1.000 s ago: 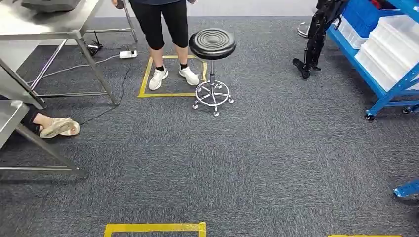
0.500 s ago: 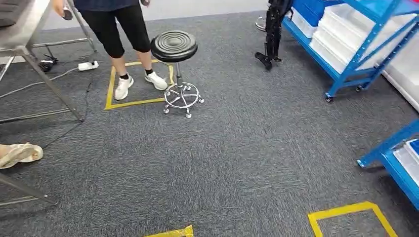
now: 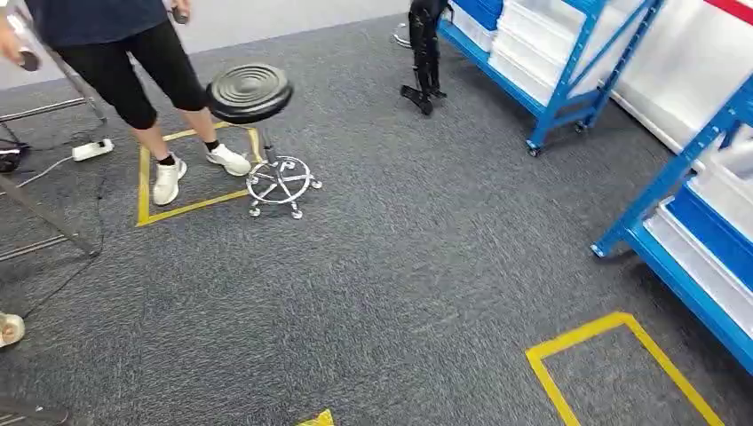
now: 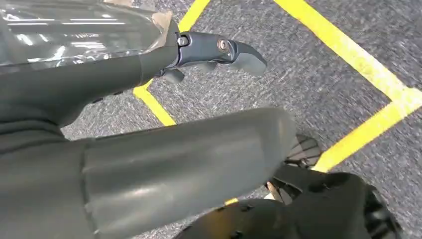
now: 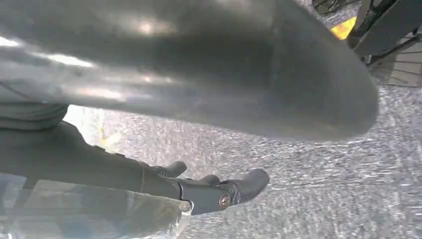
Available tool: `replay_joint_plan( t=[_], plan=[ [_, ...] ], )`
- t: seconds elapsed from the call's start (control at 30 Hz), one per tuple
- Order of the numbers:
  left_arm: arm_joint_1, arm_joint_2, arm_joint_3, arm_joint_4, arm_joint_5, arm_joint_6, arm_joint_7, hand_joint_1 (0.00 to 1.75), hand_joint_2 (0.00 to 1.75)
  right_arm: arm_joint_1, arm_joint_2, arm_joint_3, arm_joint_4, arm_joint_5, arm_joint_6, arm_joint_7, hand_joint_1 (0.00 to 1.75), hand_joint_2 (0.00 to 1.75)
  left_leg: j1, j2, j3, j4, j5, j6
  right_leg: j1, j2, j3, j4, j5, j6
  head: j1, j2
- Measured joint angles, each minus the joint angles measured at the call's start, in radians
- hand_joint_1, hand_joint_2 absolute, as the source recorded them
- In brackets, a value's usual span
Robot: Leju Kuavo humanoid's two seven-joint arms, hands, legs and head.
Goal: Take the parts from the cabinet and place them on the table.
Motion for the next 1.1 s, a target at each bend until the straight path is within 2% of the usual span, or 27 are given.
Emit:
replay_joint_plan(
  t=[0.03,0.07,0.1,0.13,0.17,0.2,0.23,0.27,0.33,0.37,0.4,0.43,0.47,0.53,0.57,0.6,0.63,0.67,0.83,0.87,0.9,0.93,0.97,1.0,1.03,1.07,1.1],
  plan=[
    [-0.003,-0.001,0.000,0.000,0.000,0.000,0.000,0.00,0.00,0.001,-0.001,0.000,0.000,0.000,0.000,0.000,0.00,0.00,0.003,0.012,0.008,-0.006,-0.001,-0.006,0.005,0.012,-0.009,-0.001,-0.001,-0.007,-0.002,0.000],
    [-0.006,-0.002,0.000,-0.002,0.000,0.000,0.000,0.00,0.00,0.000,-0.003,0.000,0.000,-0.001,0.000,0.000,0.00,0.00,0.008,0.005,0.009,-0.001,-0.009,-0.016,-0.016,0.025,0.004,-0.010,0.005,-0.020,-0.001,0.000],
    [-0.007,-0.002,0.000,-0.002,0.000,0.000,0.000,0.00,0.00,0.000,-0.002,0.000,0.000,-0.001,0.000,0.000,0.00,0.00,0.010,-0.051,0.002,0.025,-0.028,-0.018,-0.015,0.034,0.006,-0.010,0.006,-0.024,-0.007,0.000],
    [-0.007,-0.003,0.000,-0.002,0.000,0.000,0.000,0.00,0.00,-0.001,-0.004,0.000,0.000,-0.001,0.000,0.000,0.00,0.00,0.011,-0.094,-0.028,0.090,-0.071,-0.016,-0.015,0.043,0.005,-0.010,0.008,-0.035,-0.011,0.000],
    [-0.006,-0.004,0.000,-0.002,0.000,0.000,0.000,0.00,0.00,-0.001,-0.004,0.000,0.000,-0.002,0.000,-0.001,0.00,0.00,0.011,-0.114,-0.068,0.172,-0.113,-0.015,-0.012,0.055,0.004,-0.010,0.008,-0.039,-0.011,0.000],
    [-0.003,-0.003,0.000,-0.001,0.000,0.000,0.001,0.00,0.00,-0.003,-0.004,0.000,0.000,-0.002,0.000,-0.001,0.00,0.00,0.011,-0.122,-0.113,0.256,-0.147,-0.015,-0.008,0.069,0.003,-0.009,0.008,-0.041,-0.011,0.000],
    [-0.002,-0.003,0.000,-0.001,0.000,0.000,0.001,0.00,0.00,-0.002,-0.004,0.000,0.000,-0.002,0.000,-0.001,0.00,0.00,0.011,-0.126,-0.146,0.312,-0.157,-0.013,-0.004,0.084,0.003,-0.009,0.007,-0.042,-0.012,0.000],
    [0.001,-0.003,0.000,0.000,0.000,0.000,0.002,0.00,0.00,-0.001,-0.003,0.000,0.000,-0.001,0.000,-0.001,0.00,0.00,0.010,-0.128,-0.157,0.316,-0.141,-0.011,-0.001,0.098,0.005,-0.009,0.007,-0.042,-0.011,0.000],
    [0.001,-0.003,0.000,0.000,0.000,0.001,0.018,0.00,0.00,0.000,-0.003,0.002,0.000,0.002,0.000,0.000,0.00,0.00,0.011,-0.132,-0.123,0.212,-0.055,-0.005,-0.001,0.126,0.009,-0.008,0.007,-0.041,-0.011,0.000],
    [0.000,-0.003,0.000,0.000,0.000,0.001,0.018,0.00,0.00,-0.001,-0.003,0.003,0.000,0.004,0.001,0.000,0.00,0.00,0.012,-0.151,-0.084,0.120,-0.002,-0.002,-0.001,0.139,0.012,-0.008,0.007,-0.041,-0.011,0.000],
    [0.002,-0.002,0.000,0.000,0.000,0.003,0.019,0.00,0.00,-0.001,-0.003,0.005,0.000,0.005,0.003,0.002,0.00,0.00,0.016,-0.201,-0.054,0.046,0.027,0.001,-0.002,0.150,0.010,-0.008,0.008,-0.040,-0.011,0.000],
    [0.001,-0.002,0.000,0.001,0.000,0.004,0.019,0.00,0.00,-0.005,-0.003,0.005,0.000,0.000,0.003,0.002,0.00,0.00,0.016,-0.230,-0.048,0.023,0.018,-0.001,0.011,0.158,0.004,0.001,0.005,-0.035,-0.011,0.000],
    [0.001,-0.002,0.000,0.000,0.000,0.007,0.017,0.00,0.00,-0.006,-0.003,0.005,0.000,-0.009,0.000,0.000,0.00,0.00,0.012,-0.206,-0.050,0.025,0.020,0.000,0.006,0.168,-0.003,-0.004,0.009,-0.029,-0.009,0.000],
    [0.000,-0.002,0.000,0.000,0.000,0.010,0.015,0.00,0.00,-0.004,-0.003,0.004,0.000,-0.018,-0.005,-0.008,0.00,0.00,0.002,-0.192,-0.049,0.025,0.019,0.012,0.000,0.189,-0.012,-0.011,0.014,-0.015,-0.010,0.000],
    [-0.001,-0.002,0.000,0.000,0.000,0.011,0.014,0.00,0.00,0.001,-0.003,0.004,0.001,-0.020,-0.010,-0.010,0.00,0.00,0.006,-0.173,-0.045,0.013,0.030,0.026,0.000,0.202,-0.015,-0.013,0.017,-0.005,-0.010,0.000],
    [-0.003,-0.003,0.000,0.000,0.000,0.013,0.014,0.00,0.00,0.001,-0.003,0.004,0.001,-0.021,-0.013,-0.010,0.00,0.00,0.008,-0.158,-0.042,0.005,0.037,0.035,0.000,0.161,-0.018,0.007,0.007,-0.007,-0.009,0.000],
    [-0.003,-0.003,0.000,0.000,0.001,0.016,0.015,0.00,0.00,-0.001,-0.004,0.004,0.001,-0.021,-0.013,-0.008,0.00,0.00,0.005,-0.146,-0.042,0.004,0.038,0.039,0.005,0.107,-0.046,0.060,-0.025,-0.015,-0.006,0.000],
    [-0.003,-0.002,0.000,0.000,0.002,0.018,0.017,0.00,0.00,-0.003,-0.004,0.004,0.001,-0.021,-0.013,-0.008,0.00,0.00,0.005,-0.138,-0.042,0.004,0.038,0.040,0.004,0.095,-0.063,0.095,-0.043,-0.018,-0.004,0.000],
    [-0.003,-0.002,0.000,0.000,0.002,0.018,0.017,0.00,0.00,-0.004,-0.004,0.004,0.001,-0.021,-0.013,-0.007,0.00,0.00,0.004,-0.135,-0.043,0.004,0.037,0.040,0.004,0.091,-0.071,0.109,-0.049,-0.019,-0.003,0.000],
    [0.001,-0.002,0.000,0.000,0.002,0.018,0.017,0.00,0.00,-0.007,-0.006,0.004,0.001,-0.021,-0.013,-0.005,0.00,0.00,0.001,-0.113,-0.043,0.004,0.037,0.041,0.004,0.076,-0.119,0.210,-0.093,-0.023,-0.003,0.000],
    [0.001,-0.002,0.000,0.000,0.002,0.018,0.016,0.00,0.00,-0.006,-0.007,0.004,0.001,-0.023,-0.013,-0.005,0.00,0.00,-0.001,-0.083,-0.044,0.004,0.035,0.042,0.002,0.067,-0.163,0.305,-0.117,-0.015,-0.003,0.000],
    [-0.001,-0.003,0.000,0.000,0.002,0.018,0.014,0.00,0.00,-0.001,-0.007,0.004,0.001,-0.024,-0.012,-0.002,0.00,0.00,-0.001,-0.060,-0.041,0.005,0.031,0.038,-0.002,0.058,-0.109,0.209,-0.076,0.006,-0.003,0.000],
    [-0.002,-0.005,0.000,0.000,0.001,0.018,0.014,0.00,0.00,-0.002,-0.009,0.004,0.001,-0.024,-0.012,0.003,0.00,0.00,-0.004,-0.036,-0.031,0.005,0.024,0.028,-0.003,-0.014,0.007,0.000,-0.014,0.017,0.000,0.000],
    [-0.005,-0.002,0.000,0.000,-0.002,0.023,0.014,0.00,0.00,-0.004,-0.007,0.004,0.001,-0.025,-0.013,0.005,0.00,0.00,-0.011,-0.008,-0.016,0.006,0.012,0.012,0.006,-0.012,0.000,-0.003,-0.005,-0.010,-0.005,0.000],
    [-0.007,-0.002,0.000,0.000,-0.002,0.026,0.014,0.00,0.00,-0.004,-0.007,0.004,0.001,-0.025,-0.013,0.005,0.00,0.00,-0.009,0.001,-0.011,0.000,0.011,0.009,0.010,-0.002,0.001,-0.003,-0.007,-0.015,-0.002,0.000],
    [-0.010,-0.002,0.000,-0.002,-0.003,0.036,0.014,0.00,0.00,-0.004,-0.007,0.004,0.001,-0.025,-0.014,0.005,0.00,0.00,-0.008,0.014,-0.005,-0.001,0.005,0.000,0.003,0.013,0.004,-0.008,-0.003,-0.024,-0.003,0.000],
    [-0.013,-0.002,0.000,-0.002,-0.003,0.042,0.013,0.00,0.00,-0.003,-0.007,0.004,0.001,-0.025,-0.014,0.005,0.00,0.00,0.001,-0.017,-0.007,0.014,-0.005,-0.007,-0.014,0.026,0.017,-0.012,0.000,-0.031,-0.004,0.000]
  ],
)
